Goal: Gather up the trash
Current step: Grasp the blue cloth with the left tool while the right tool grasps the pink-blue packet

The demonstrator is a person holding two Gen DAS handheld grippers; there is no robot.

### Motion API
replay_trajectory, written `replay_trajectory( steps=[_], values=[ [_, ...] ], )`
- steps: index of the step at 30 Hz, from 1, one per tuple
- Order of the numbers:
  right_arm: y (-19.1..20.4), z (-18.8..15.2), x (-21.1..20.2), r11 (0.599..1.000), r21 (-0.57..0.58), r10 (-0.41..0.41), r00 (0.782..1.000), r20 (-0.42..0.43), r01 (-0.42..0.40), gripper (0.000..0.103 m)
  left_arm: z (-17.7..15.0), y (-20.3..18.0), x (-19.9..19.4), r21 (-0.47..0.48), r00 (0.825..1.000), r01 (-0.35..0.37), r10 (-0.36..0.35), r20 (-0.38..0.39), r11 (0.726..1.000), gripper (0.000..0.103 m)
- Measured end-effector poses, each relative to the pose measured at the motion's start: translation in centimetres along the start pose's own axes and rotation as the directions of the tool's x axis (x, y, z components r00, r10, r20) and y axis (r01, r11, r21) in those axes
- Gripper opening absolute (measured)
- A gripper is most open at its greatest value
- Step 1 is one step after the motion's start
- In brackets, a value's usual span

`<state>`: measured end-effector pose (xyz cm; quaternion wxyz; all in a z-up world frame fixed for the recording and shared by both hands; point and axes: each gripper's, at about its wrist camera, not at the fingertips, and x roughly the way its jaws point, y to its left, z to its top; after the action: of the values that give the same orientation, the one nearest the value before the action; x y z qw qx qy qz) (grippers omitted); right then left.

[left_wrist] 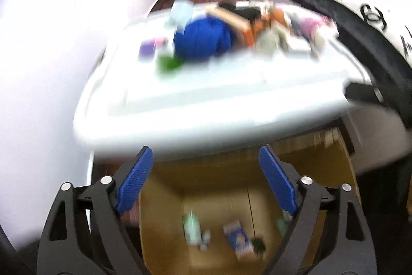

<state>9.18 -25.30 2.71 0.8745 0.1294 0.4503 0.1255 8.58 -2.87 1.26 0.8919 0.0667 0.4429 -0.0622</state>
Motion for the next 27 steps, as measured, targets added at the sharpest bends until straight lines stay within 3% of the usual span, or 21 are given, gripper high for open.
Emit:
replay_trajectory(
  steps=[3,7,11,14,15,17,19,23,27],
  values=[
    [-1.1,1.2,-0.6,1.000,0.019,-0.025,0.997,0.075,0.024,0.077,5.6,0.1,3.0,0.053,0.999,-0.013,0.010,0.046,0.999,0.086],
    [-3.3,0.9,0.2,0.984,0.167,0.049,0.998,0.041,-0.055,0.077,11.1,-0.6,9.1,0.170,0.999,-0.037,0.032,0.033,0.985,0.086],
    [-3.8,1.5,0.5,0.982,0.178,0.048,0.998,0.048,-0.056,0.077,13.4,-1.3,14.1,0.235,0.998,-0.035,0.045,-0.038,0.971,0.087],
    [-3.2,1.8,0.3,0.984,0.161,0.062,0.997,0.050,-0.069,0.077,14.2,-1.7,16.6,0.265,0.994,-0.094,0.107,-0.035,0.960,0.089],
    [-3.0,1.9,0.5,0.985,0.158,0.067,0.997,0.049,-0.074,0.077,14.3,-1.5,16.8,0.260,0.993,-0.104,0.113,-0.022,0.960,0.075],
    [-2.4,1.8,0.7,0.987,0.139,0.078,0.996,0.041,-0.083,0.075,14.3,-1.1,16.3,0.243,0.995,-0.100,0.103,0.001,0.965,0.057],
    [-2.2,1.7,0.6,0.988,0.128,0.088,0.995,0.039,-0.092,0.067,14.5,-0.2,15.0,0.220,0.997,-0.078,0.077,0.010,0.972,0.040],
    [-2.2,1.7,0.0,0.988,0.125,0.085,0.994,0.066,-0.093,0.061,14.1,2.0,10.8,0.139,0.996,-0.089,0.087,0.016,0.986,0.027],
    [-2.8,2.9,-0.8,0.987,0.135,0.078,0.994,0.082,-0.089,0.064,12.2,4.1,4.2,0.038,0.998,-0.051,0.049,0.033,0.998,0.025]
  ],
)
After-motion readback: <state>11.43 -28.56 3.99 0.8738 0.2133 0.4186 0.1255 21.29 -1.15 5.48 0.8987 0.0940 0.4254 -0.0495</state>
